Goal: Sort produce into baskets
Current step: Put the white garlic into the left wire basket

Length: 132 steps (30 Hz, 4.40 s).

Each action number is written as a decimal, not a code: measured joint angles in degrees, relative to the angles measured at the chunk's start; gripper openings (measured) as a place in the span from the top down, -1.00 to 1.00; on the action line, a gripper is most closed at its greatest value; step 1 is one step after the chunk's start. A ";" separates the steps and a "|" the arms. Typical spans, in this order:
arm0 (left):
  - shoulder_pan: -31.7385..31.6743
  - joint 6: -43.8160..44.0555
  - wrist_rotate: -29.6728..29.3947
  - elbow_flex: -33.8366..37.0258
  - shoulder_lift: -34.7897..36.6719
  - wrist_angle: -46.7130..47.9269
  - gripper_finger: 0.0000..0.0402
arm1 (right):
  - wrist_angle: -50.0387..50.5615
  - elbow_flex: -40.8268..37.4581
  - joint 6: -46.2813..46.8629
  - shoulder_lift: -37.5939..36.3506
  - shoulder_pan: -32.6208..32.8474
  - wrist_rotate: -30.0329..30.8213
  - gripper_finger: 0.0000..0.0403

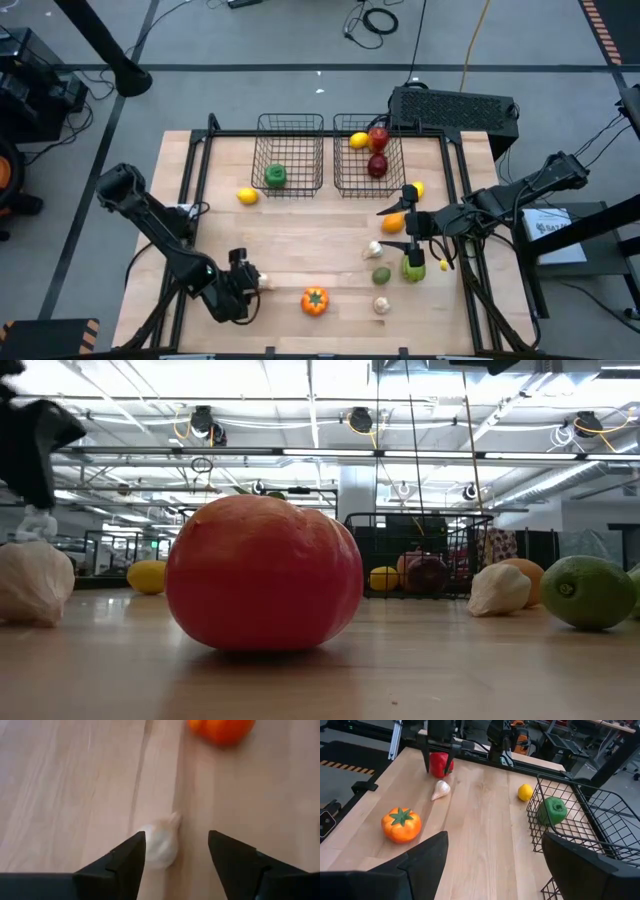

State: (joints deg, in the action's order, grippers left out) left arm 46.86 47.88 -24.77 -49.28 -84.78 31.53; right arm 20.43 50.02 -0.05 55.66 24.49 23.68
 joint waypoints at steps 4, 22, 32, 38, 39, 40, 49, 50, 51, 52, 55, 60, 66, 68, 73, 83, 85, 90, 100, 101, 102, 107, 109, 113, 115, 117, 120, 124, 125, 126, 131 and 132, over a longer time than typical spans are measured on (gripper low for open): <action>0.08 -7.58 0.08 0.02 -2.46 -2.92 -0.13 | 0.02 0.00 0.00 0.00 -0.02 0.00 -0.55; -8.84 -42.19 10.20 -2.64 -8.78 -14.16 -0.13 | 0.02 0.00 0.92 0.00 -0.02 0.02 -0.55; -13.98 -42.71 21.05 -7.24 -11.62 -5.21 -0.13 | 0.01 0.00 1.07 0.00 -0.02 0.02 -0.55; -14.63 -44.19 24.06 -11.49 -16.95 -0.81 -0.13 | 0.02 0.00 1.05 0.00 -0.02 0.02 -0.55; -14.59 -44.62 23.90 -12.27 -17.71 -0.03 -0.13 | 0.02 0.00 1.05 0.00 -0.02 0.02 -0.55; -14.59 -45.10 23.49 -12.98 -18.37 0.62 -0.13 | 0.02 0.00 1.03 -0.02 -0.02 0.02 -0.55; -14.45 -42.21 21.74 -15.80 -19.81 10.43 -0.13 | 0.06 0.00 1.05 -0.02 -0.02 0.02 -0.55; -14.36 -42.21 21.74 -15.82 -19.81 11.03 -0.13 | 0.08 0.00 1.05 -0.02 -0.02 0.02 -0.55; -14.23 -42.21 21.72 -15.82 -19.81 11.67 -0.13 | 0.10 0.00 1.07 -0.02 -0.02 0.00 -0.55; -14.17 -42.22 21.72 -15.82 -19.81 12.02 -0.13 | 0.17 0.00 1.07 -0.02 -0.02 0.00 -0.55; -14.08 -42.21 21.67 -15.82 -19.59 12.86 -0.13 | 0.74 0.00 1.12 -0.02 -0.02 0.00 -0.55; -14.11 -40.73 20.82 -15.82 -18.22 16.64 -0.13 | 1.05 0.00 1.29 -0.02 -0.02 0.02 -0.55; -14.11 -40.66 20.84 -15.82 -17.76 18.98 -0.13 | 1.11 0.00 1.31 -0.02 -0.01 0.01 -0.55; -14.11 -40.21 20.86 -15.92 -17.47 19.19 -0.13 | 1.11 0.00 1.31 -0.02 -0.01 0.01 -0.55; -14.11 -35.39 18.39 -19.53 -17.28 24.02 -0.13 | 1.11 0.00 1.31 -0.02 0.00 0.02 -0.55; -13.21 -21.63 20.42 -20.85 -17.28 29.96 -0.17 | 1.27 0.00 1.53 -0.02 0.00 0.00 -0.55; -12.95 -17.62 20.65 -20.85 -17.28 30.66 -0.25 | 1.30 0.00 1.55 -0.02 0.00 0.00 -0.55; -12.76 -8.11 19.16 -20.85 -17.30 32.21 -0.49 | 1.31 0.00 1.75 -0.02 -0.01 0.00 -0.55; -10.11 -6.61 13.95 -20.85 -17.28 31.01 -0.56 | 1.35 0.00 1.75 -0.02 -0.02 0.00 -0.55; -9.97 -6.63 13.87 -20.84 -17.30 30.08 -0.56 | 1.35 0.00 1.75 -0.02 -0.02 0.00 -0.55; -9.91 -6.61 13.87 -20.83 -17.30 28.85 -0.56 | 1.35 0.00 1.75 -0.02 -0.02 0.00 -0.55; -9.89 -6.30 13.89 -20.83 -17.30 27.19 -0.56 | 1.35 0.00 1.75 -0.02 0.00 0.00 -0.55; -9.93 -6.22 13.89 -20.84 -17.30 28.23 -0.56 | 1.35 0.00 1.75 -0.02 -0.01 0.00 -0.55; -9.91 -6.20 13.89 -20.50 -17.30 28.67 -0.56 | 1.35 0.00 1.76 -0.02 -0.01 0.00 -0.55; -9.91 -5.55 13.93 -19.49 -17.30 28.36 -0.56 | 1.36 0.00 1.75 -0.02 0.00 0.00 -0.55; -9.91 -4.85 13.96 -18.66 -17.33 27.09 -0.56 | 1.62 0.00 1.75 -0.02 -0.01 -0.01 -0.55; -9.93 -4.62 13.96 -18.40 -17.34 26.75 -0.56 | 2.15 0.00 1.97 -0.02 -0.02 -0.01 -0.55; -9.91 -4.71 14.02 -18.30 -17.34 26.60 -0.53 | 2.24 0.00 1.97 -0.02 -0.01 0.00 -0.55; -9.97 -4.71 14.03 -18.06 -17.34 26.35 -0.51 | 2.23 0.00 1.97 -0.02 -0.02 -0.02 -0.55; -10.04 -4.71 14.09 -17.75 -17.34 26.17 -0.48 | 2.25 0.00 1.97 -0.02 -0.01 0.00 -0.55; -10.04 -4.74 14.20 -17.31 -17.34 25.74 -0.33 | 2.23 0.00 1.99 -0.02 -0.02 -0.01 -0.55; -10.04 -4.78 14.20 -17.31 -17.34 25.84 -0.30 | 2.23 0.00 1.97 -0.02 0.00 -0.02 -0.55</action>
State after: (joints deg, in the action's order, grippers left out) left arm 36.82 43.11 -10.57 -66.59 -102.13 57.37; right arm 22.66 50.02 1.92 55.64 24.48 23.66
